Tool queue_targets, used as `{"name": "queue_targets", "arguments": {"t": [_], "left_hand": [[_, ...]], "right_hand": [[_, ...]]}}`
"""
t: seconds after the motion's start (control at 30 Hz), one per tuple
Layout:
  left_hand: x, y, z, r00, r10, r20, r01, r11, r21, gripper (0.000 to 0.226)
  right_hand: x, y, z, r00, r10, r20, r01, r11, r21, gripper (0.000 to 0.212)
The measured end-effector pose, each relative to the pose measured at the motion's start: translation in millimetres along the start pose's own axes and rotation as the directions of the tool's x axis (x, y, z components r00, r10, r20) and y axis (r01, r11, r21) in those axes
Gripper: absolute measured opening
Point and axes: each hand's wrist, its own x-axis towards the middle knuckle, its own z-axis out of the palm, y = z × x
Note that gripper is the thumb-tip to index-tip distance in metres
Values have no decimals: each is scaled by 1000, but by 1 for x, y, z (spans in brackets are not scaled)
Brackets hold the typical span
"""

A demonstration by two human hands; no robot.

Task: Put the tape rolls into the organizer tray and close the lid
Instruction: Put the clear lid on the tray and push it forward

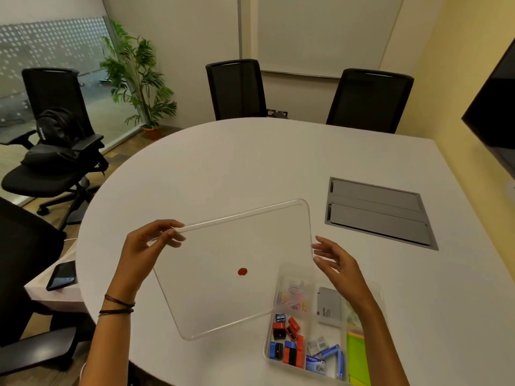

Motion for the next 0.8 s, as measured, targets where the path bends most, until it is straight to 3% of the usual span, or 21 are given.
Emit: {"name": "queue_targets", "arguments": {"t": [0.23,0.33,0.43,0.57,0.8], "left_hand": [[14,20,36,999,27,42,-22,993,-118,19],[19,24,53,997,41,62,-31,988,-151,29],[23,29,69,995,52,81,-36,981,-191,26],[28,36,93,994,63,84,-41,970,-241,19],[35,32,134,999,30,26,-18,934,-357,14]], "right_hand": [[-15,-13,-25,990,-48,-134,80,965,248,32],[-21,-15,-34,973,-53,-225,120,948,295,39],[-27,-13,-42,950,-27,-310,136,932,336,14],[-34,-12,-51,917,21,-398,150,907,394,43],[-47,1,-69,879,124,-460,115,882,456,57]]}}
